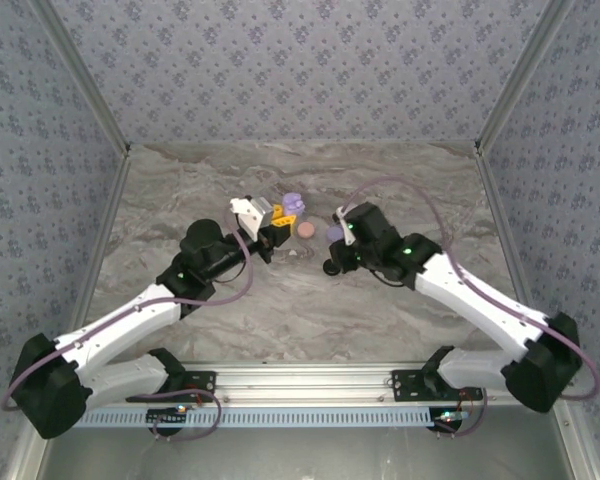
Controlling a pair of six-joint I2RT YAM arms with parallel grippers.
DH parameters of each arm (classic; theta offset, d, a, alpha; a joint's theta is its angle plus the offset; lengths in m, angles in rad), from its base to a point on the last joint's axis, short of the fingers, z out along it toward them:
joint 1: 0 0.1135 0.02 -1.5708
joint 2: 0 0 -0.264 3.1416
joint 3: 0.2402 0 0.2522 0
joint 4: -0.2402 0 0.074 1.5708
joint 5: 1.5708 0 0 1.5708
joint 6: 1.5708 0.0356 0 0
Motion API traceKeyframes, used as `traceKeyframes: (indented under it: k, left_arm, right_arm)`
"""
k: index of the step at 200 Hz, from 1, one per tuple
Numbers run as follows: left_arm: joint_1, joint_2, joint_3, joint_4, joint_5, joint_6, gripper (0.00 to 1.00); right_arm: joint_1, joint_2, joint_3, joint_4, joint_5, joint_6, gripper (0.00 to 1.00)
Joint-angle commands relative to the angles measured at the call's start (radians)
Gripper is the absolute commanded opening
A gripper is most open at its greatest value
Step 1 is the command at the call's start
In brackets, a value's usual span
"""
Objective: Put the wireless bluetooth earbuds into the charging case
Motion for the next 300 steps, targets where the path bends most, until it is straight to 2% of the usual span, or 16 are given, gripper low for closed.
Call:
traceKeyframes:
  k: [1, 41, 151, 300]
  left_arm:
    - [-0.003, 0.034, 0.072, 0.011, 0.134, -0.003, 0.02]
    - [-0.004, 0.076, 0.104, 0.012, 0.215, -0.006, 0.02]
    - [-0.008, 0.102, 0.131, -0.005, 0.319, -0.012, 0.02]
    - [-0.008, 0.094, 0.132, -0.007, 0.324, -0.015, 0.02]
  right_arm:
    - [-0.014, -0.074, 0.078, 0.017, -0.009, -0.153, 0.21]
    - [-0.021, -0.116, 0.213, 0.01, -0.058, -0.288, 0.21]
    - [0.023, -0.081, 0.285, 0.128, -0.188, -0.452, 0.22]
    - [0.049, -0.03, 0.274, 0.105, -0.099, -0.525, 0.22]
